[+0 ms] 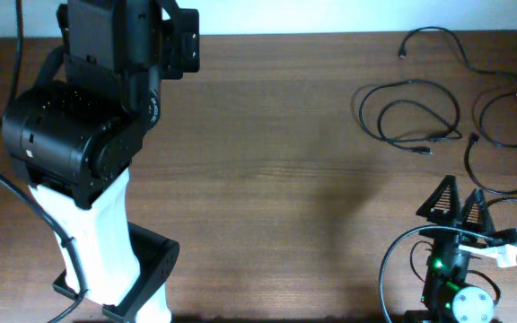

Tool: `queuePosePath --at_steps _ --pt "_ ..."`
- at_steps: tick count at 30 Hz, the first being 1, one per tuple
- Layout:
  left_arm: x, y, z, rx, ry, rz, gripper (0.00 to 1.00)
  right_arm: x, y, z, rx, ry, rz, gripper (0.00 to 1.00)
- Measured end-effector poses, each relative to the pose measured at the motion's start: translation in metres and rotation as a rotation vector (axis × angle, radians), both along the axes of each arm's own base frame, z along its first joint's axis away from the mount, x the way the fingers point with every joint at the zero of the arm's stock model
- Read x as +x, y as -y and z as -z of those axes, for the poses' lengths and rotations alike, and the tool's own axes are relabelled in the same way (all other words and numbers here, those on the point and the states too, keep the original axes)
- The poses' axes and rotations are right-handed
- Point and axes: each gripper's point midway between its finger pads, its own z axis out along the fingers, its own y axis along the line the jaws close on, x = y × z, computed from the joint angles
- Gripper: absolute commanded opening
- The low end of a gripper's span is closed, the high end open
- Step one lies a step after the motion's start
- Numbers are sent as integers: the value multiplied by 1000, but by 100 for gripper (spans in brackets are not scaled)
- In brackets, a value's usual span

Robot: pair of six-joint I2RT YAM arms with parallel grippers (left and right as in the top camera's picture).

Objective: Untangle cables

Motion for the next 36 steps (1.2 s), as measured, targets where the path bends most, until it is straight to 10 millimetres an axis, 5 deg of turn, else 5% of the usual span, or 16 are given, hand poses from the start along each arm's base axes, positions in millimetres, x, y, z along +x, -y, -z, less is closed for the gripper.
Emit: queuePosePath --at_steps 6,8,12,17,36 --pt "0 0 0 0 1 0 99 7 0 37 -1 -143 0 93" --pt "0 0 0 0 1 0 99 9 -1 66 -21 -267 -1 93" --pt "0 0 0 0 1 0 99 10 -9 80 -361 -402 -12 93" --pt "0 0 0 0 1 0 99 11 -13 81 -757 -477 8 94" --pt "0 0 0 0 1 0 99 11 -13 81 -821 -487 11 94"
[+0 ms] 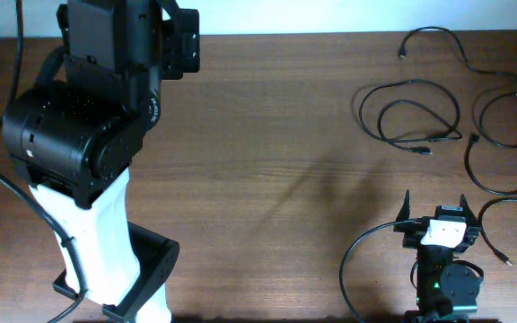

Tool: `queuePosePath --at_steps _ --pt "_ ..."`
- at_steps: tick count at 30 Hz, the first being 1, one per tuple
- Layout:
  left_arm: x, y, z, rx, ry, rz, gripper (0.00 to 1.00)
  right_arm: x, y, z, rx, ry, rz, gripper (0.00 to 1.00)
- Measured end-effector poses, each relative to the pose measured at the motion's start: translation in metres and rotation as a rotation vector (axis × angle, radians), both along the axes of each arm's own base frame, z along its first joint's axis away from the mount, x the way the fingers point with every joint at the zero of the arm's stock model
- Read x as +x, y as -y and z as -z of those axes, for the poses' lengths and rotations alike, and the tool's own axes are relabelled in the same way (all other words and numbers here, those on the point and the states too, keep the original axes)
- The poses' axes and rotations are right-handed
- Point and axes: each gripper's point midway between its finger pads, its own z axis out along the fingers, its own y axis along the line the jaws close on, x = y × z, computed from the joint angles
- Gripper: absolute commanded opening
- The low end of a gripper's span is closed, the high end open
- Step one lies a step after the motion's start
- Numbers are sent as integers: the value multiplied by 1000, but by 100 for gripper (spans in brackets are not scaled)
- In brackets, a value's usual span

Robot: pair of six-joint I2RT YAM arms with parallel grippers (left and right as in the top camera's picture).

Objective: Untangle cables

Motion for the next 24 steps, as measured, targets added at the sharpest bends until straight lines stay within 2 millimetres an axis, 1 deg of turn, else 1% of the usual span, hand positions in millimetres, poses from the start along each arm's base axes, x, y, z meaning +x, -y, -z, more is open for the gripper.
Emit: queuePosePath --at_steps 4,6,7,8,9,10,11,12,13,14,16,17,18,19,20,21,23,24 --pt "-2 -1 4 10 -19 -2 99 0 0 0 1 0 0 94" --pt "0 6 -15 -41 52 31 99 0 0 0 0 0 0 94" --pt "-5 9 -34 -81 111 62 99 0 0 0 0 -1 -2 93" --pt "-16 7 -44 -101 142 81 99 0 0 0 1 0 -3 93" --pt "-37 0 -51 -115 169 92 99 0 -1 0 1 -1 -4 94" --pt "-50 -5 -56 -127 200 97 99 0 -1 0 1 0 -4 93" --pt "-61 -11 -56 -142 239 96 99 0 -1 0 1 -1 -4 93" --pt "-70 -17 -47 -145 248 90 99 0 -1 0 1 0 -4 94" --pt "-73 -21 -43 -153 273 82 99 0 -1 0 0 0 -4 93" --pt "-81 -29 -19 -147 261 69 99 0 -1 0 0 0 -4 93" --pt "-100 -44 6 -162 296 54 99 0 -1 0 1 1 -5 93" --pt "-117 -56 30 -164 300 37 99 0 -1 0 1 0 -7 93" --pt "-133 -66 45 -171 316 27 99 0 -1 0 0 0 -8 94" --pt "-145 -72 55 -176 328 21 99 0 -1 0 1 1 -8 94" --pt "-153 -75 65 -183 349 21 99 0 -2 0 1 1 -10 93" --pt "-158 -78 94 -182 326 14 99 0 -2 0 1 0 -11 93" --pt "-152 -75 136 -195 317 39 99 0 -2 0 1 -1 -11 93" --pt "-149 -73 153 -202 337 54 99 0 -2 0 1 -1 -11 94"
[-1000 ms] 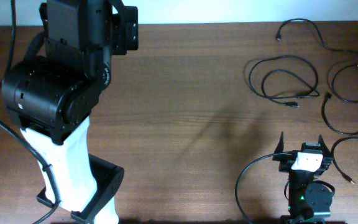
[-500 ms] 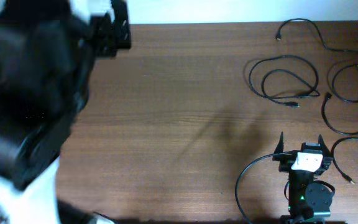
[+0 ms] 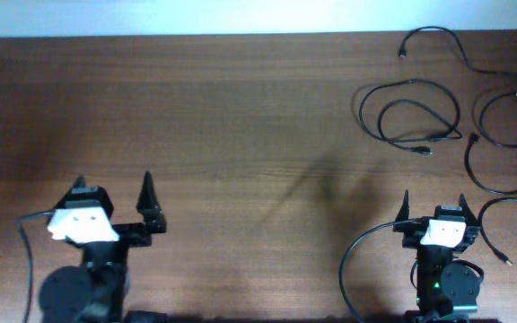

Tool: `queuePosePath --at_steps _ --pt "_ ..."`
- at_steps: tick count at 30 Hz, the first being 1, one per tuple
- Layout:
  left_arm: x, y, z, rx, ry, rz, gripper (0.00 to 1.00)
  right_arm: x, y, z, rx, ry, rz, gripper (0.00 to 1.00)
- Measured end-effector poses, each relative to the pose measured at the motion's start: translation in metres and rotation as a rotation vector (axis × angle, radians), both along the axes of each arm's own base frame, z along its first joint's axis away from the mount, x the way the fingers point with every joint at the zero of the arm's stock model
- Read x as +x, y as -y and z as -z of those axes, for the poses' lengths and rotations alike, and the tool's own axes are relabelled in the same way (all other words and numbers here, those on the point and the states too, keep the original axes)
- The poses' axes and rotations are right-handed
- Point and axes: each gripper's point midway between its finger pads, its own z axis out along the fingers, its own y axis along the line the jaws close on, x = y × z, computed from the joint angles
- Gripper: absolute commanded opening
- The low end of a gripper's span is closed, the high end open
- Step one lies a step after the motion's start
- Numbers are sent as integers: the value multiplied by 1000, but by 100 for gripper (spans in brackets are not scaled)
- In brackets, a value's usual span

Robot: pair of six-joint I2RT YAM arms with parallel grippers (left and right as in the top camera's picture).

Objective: Untangle cables

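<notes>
Several thin black cables lie at the far right of the table in the overhead view. A double coil (image 3: 411, 112) is the nearest to the middle. A long cable (image 3: 460, 49) runs from the back edge into a loop (image 3: 508, 121). Another cable (image 3: 483, 184) curves off the right edge, and a last one (image 3: 492, 238) ends beside my right arm. My right gripper (image 3: 433, 205) stands open at the front right, short of the cables. My left gripper (image 3: 112, 190) is open at the front left, far from them. Neither holds anything.
The brown wooden table (image 3: 258, 135) ends at a pale wall strip along the back. The arms' own black supply cables loop beside their bases, one at the right (image 3: 366, 260) and one at the left (image 3: 27, 251).
My left arm, which stood raised close under the camera at the left, is now down at the front left with its gripper open. The right arm and the cables have not moved.
First my right gripper sat turned, fingers close together, pointing at the nearest cable, with the left arm raised high. Then the right gripper was level and open at the front right. Now the left arm is lowered too, and both grippers are open.
</notes>
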Motion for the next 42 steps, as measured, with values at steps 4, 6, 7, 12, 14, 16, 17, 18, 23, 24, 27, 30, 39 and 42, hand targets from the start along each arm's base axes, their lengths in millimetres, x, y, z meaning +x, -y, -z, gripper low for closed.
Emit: queuePosePath --at_steps 4,6,7,12,14,16,17,18,23,24,27,30,39,42 --pt "25 8 65 -13 97 53 99 0 0 0 0 -1 0 94" --pt "31 8 97 -13 118 57 99 0 0 0 0 -1 0 93" --pt "32 7 111 -13 129 55 99 0 0 0 0 -2 0 93" --pt "28 3 138 -12 161 38 99 0 0 0 0 -1 0 93" --pt "27 0 145 -11 161 27 99 0 0 0 0 -1 0 93" --pt "29 0 176 -12 83 25 99 0 0 0 0 -1 0 93" --pt "29 -1 181 -12 64 23 99 0 0 0 0 -1 0 93" --pt "28 -6 193 -13 18 4 99 0 0 0 0 -1 0 94" --pt "28 -10 192 -13 19 -13 99 0 0 0 0 -1 0 94" --pt "28 -10 192 -13 20 -12 99 0 0 0 0 -1 0 94" --pt "28 -10 192 -13 19 -13 99 0 0 0 0 -1 0 94" --pt "28 -10 192 -13 20 -12 99 0 0 0 0 -1 0 94" --pt "28 -10 192 -13 20 -12 99 0 0 0 0 -1 0 94" --pt "28 -10 192 -13 19 -12 99 0 0 0 0 -1 0 94"
